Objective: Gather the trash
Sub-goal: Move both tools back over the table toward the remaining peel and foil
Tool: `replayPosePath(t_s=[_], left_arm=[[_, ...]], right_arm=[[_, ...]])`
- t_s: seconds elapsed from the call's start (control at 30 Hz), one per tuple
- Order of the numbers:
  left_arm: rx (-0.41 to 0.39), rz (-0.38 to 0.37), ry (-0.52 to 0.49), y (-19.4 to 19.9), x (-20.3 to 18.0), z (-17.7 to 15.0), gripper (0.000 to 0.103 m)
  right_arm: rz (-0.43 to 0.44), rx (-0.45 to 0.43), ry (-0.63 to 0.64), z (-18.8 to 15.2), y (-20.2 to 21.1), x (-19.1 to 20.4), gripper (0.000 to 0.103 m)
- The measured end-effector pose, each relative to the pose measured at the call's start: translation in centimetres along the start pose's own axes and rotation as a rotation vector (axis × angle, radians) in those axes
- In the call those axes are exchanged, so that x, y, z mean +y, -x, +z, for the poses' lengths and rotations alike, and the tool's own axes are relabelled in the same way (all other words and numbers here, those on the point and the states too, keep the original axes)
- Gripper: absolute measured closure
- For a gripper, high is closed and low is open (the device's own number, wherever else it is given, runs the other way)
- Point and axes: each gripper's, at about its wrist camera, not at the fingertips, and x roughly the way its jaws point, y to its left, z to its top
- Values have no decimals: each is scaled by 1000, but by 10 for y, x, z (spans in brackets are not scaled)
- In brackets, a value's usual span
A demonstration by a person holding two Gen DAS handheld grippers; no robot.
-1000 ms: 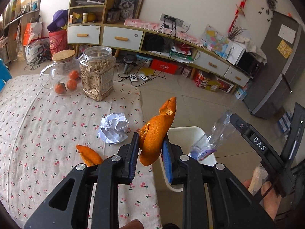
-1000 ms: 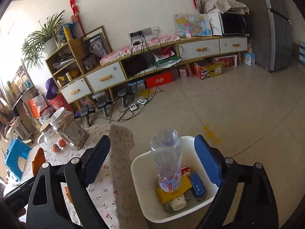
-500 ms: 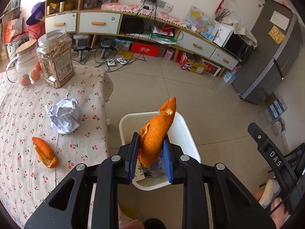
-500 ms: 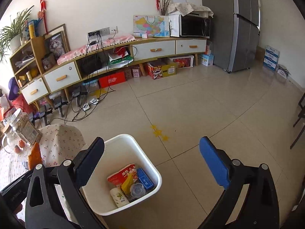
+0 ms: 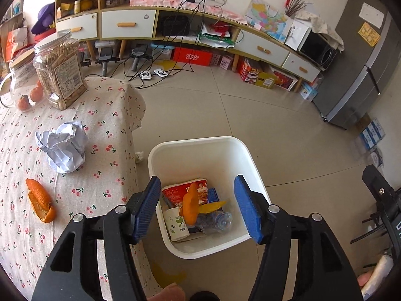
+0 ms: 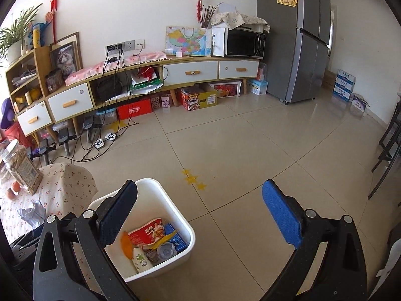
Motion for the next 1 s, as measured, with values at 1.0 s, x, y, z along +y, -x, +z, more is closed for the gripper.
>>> replayPosePath(t_s=[1.0], left_arm=[[-119, 393, 156, 56, 111, -11, 19]], right_arm=[[180, -102, 165, -19, 49, 113, 7]])
